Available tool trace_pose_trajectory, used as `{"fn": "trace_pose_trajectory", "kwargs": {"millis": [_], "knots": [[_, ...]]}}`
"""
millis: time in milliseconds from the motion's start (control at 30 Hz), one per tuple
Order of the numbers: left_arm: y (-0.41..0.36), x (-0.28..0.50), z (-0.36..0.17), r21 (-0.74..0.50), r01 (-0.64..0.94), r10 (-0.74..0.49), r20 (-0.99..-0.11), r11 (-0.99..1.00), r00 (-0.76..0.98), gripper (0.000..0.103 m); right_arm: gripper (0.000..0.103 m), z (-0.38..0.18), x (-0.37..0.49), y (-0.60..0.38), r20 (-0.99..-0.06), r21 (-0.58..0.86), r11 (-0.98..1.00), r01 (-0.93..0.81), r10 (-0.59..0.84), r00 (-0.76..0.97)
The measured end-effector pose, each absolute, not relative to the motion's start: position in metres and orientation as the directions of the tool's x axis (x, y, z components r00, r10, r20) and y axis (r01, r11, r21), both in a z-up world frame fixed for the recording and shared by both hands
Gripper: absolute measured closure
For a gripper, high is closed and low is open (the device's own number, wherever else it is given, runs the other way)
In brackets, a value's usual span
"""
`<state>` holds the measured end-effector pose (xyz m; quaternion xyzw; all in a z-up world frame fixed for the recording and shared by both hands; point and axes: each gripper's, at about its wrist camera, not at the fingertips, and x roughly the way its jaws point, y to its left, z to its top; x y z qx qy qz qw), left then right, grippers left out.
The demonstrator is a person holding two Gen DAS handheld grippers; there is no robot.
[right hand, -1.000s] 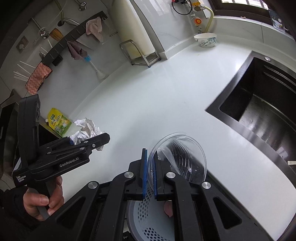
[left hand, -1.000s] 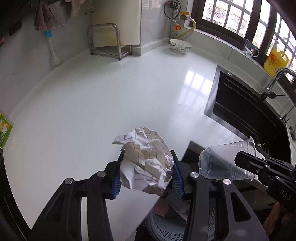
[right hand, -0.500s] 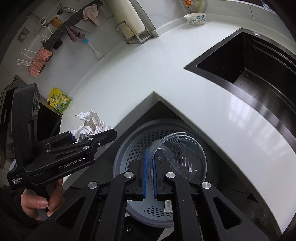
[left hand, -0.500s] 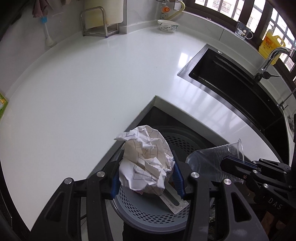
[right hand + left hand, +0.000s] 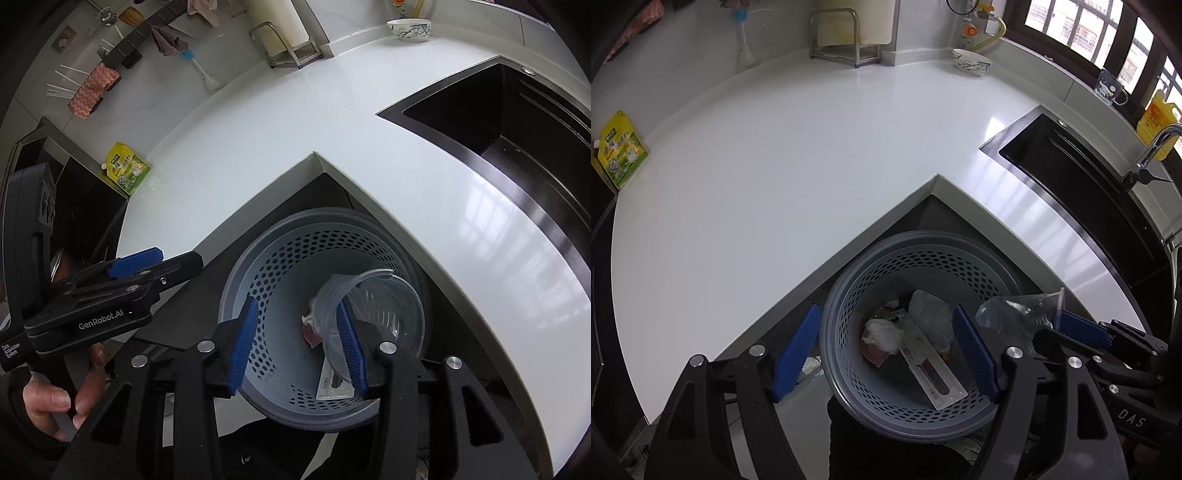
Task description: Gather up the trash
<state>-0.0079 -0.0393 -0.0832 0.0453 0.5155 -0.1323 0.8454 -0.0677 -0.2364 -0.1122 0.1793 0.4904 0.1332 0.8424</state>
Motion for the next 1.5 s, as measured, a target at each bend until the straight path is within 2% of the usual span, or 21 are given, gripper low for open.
{"fn": "trace_pose_trajectory", "kwargs": {"millis": [700,833,933,1167,1500], "knots": [[-0.035,-0.041,-0.043,-0.03,0.216,-0.139,-0.85,0.976,0.509,0.029,0.055,-0.089,-0.094,-0.233,-0.791,0.398,0.915,-0.066,0.379,0.48],[-0.034,-0.042,-0.038,-0.026,0.21,-0.134,-0.844,0.977,0.52,0.023,0.053,-0.085,-0.095,-0.232,-0.799,0.379,0.924,-0.058,0.358,0.482],[-0.033,-0.043,-0.035,-0.021,0.208,-0.129,-0.842,0.978,0.523,0.023,0.047,-0.083,-0.095,-0.23,-0.81,0.357,0.932,-0.057,0.339,0.479],[-0.03,-0.044,-0.03,-0.003,0.191,-0.108,-0.833,0.981,0.542,0.009,0.039,-0.079,-0.094,-0.229,-0.826,0.322,0.945,-0.049,0.306,0.474],[-0.029,-0.042,-0.028,0.014,0.165,-0.078,-0.839,0.986,0.538,0.007,0.036,-0.075,-0.092,-0.227,-0.836,0.304,0.952,-0.042,0.288,0.468]]}}
